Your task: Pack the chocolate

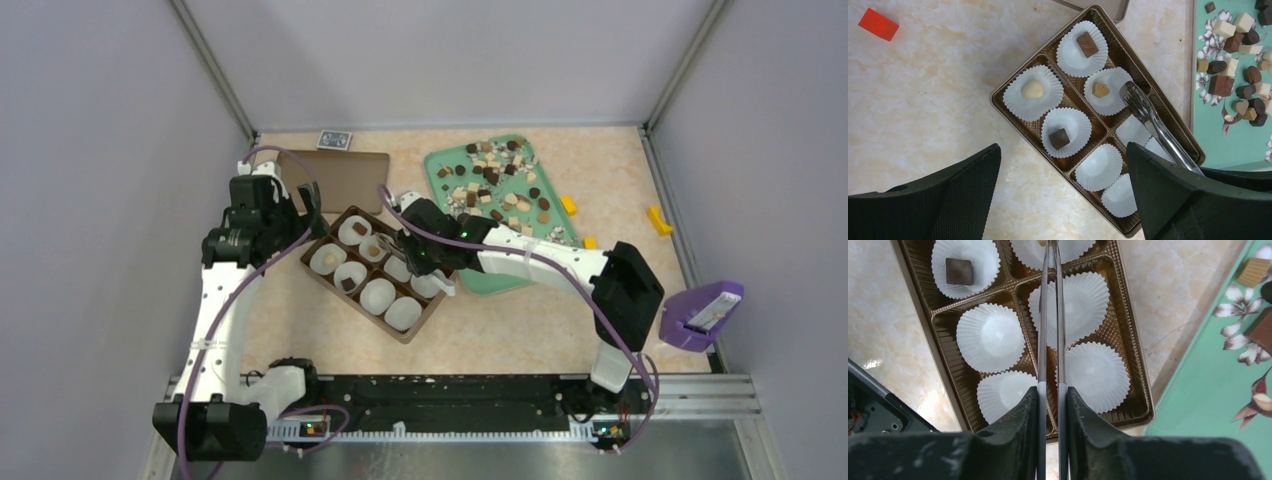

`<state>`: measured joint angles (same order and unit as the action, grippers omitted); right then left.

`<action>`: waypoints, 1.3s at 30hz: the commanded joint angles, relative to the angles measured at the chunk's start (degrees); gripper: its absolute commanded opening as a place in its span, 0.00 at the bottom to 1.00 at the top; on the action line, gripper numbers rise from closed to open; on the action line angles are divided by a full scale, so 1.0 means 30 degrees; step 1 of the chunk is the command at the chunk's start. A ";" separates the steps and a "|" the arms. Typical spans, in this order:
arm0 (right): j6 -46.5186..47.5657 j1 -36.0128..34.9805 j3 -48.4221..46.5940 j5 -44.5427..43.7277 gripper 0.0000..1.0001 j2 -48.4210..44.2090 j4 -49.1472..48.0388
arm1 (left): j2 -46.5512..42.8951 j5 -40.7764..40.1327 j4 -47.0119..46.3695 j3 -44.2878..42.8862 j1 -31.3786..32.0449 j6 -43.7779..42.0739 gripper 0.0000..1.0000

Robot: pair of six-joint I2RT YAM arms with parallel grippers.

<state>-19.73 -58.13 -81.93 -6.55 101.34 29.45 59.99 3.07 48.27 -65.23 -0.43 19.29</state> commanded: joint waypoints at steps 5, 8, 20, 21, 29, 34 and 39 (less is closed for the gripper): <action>0.0124 0.0066 0.1146 -0.3282 0.09 -0.4996 -0.1088 | -0.0202 0.0007 -0.0223 -0.0505 0.0054 -0.0336 0.99; -0.0095 0.1114 0.2336 -0.4252 0.09 -0.6740 0.0338 | -0.0136 0.0039 -0.0311 -0.0445 0.0058 -0.0310 0.99; -0.1495 0.6980 0.8317 -0.3663 0.21 -1.2293 0.4617 | 0.0181 0.0521 -0.0786 -0.0268 0.0054 0.0026 0.99; -0.1604 0.6968 0.8475 -0.3639 0.21 -1.2318 0.4713 | 0.0215 0.0550 -0.0818 -0.0285 0.0040 0.0079 0.99; -0.1922 0.7229 0.9210 -0.4638 0.30 -1.2136 0.4878 | 0.0279 0.0593 -0.0791 -0.0257 0.0054 0.0111 0.99; -0.1849 0.7540 0.9512 -0.4512 0.33 -1.1567 0.4545 | 0.0219 0.0529 -0.0797 -0.0140 0.0054 0.0100 0.99; -0.1605 0.7555 0.9307 -0.4878 0.36 -1.1272 0.4329 | 0.0219 0.0500 -0.0822 -0.0137 0.0054 0.0104 0.99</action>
<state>-24.69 -36.07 -53.15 -19.03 67.05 44.95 60.66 4.47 48.01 -65.23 -0.43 19.51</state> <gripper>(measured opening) 0.358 0.987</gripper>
